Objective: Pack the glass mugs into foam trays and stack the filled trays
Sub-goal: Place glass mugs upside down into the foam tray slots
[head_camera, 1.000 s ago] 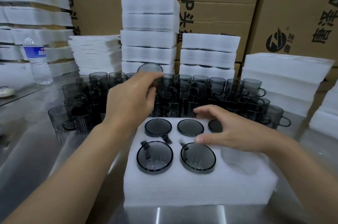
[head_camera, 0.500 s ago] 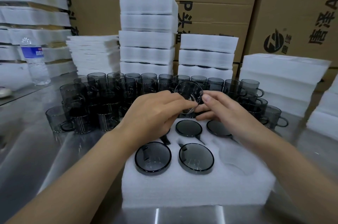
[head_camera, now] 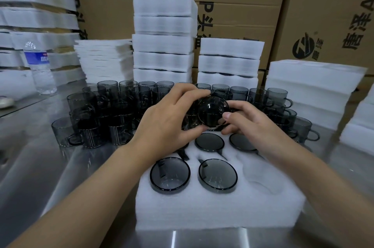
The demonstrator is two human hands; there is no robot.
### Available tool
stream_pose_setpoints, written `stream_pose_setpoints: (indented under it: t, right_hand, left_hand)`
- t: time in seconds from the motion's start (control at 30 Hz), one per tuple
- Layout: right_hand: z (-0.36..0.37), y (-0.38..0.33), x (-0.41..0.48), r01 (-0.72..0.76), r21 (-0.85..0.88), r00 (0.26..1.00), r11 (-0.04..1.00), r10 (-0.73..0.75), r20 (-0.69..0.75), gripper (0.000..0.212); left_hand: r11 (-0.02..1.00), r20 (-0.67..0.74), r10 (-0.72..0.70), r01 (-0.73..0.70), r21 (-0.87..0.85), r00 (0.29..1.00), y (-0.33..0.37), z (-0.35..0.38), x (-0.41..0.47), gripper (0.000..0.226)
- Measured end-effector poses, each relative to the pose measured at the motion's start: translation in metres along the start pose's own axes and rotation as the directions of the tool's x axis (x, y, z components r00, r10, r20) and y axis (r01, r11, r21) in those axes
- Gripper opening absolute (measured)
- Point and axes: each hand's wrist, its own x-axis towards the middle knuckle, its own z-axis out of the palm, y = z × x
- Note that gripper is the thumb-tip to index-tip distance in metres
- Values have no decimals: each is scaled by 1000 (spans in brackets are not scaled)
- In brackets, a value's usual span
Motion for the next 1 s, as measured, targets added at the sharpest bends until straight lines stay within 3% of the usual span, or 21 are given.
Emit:
stream_pose_setpoints:
  t: [0.3, 0.57, 1.0]
  right_hand:
    - [-2, -2, -3, 7, -18, 1000, 1000, -7, 15, 29]
    - [0, -6, -5, 13, -13, 1000, 1000, -13, -1, 38]
    - [-1, -6, -5, -14, -20, 1000, 1000, 14, 2, 32]
  left_hand:
    - [979, 176, -176, 191, -73, 969, -4, 5, -1, 76]
    - [970, 280, -68, 128, -205, 958, -5, 3, -1, 82]
    - [985, 135, -98, 115, -129, 986, -10, 9, -3, 63]
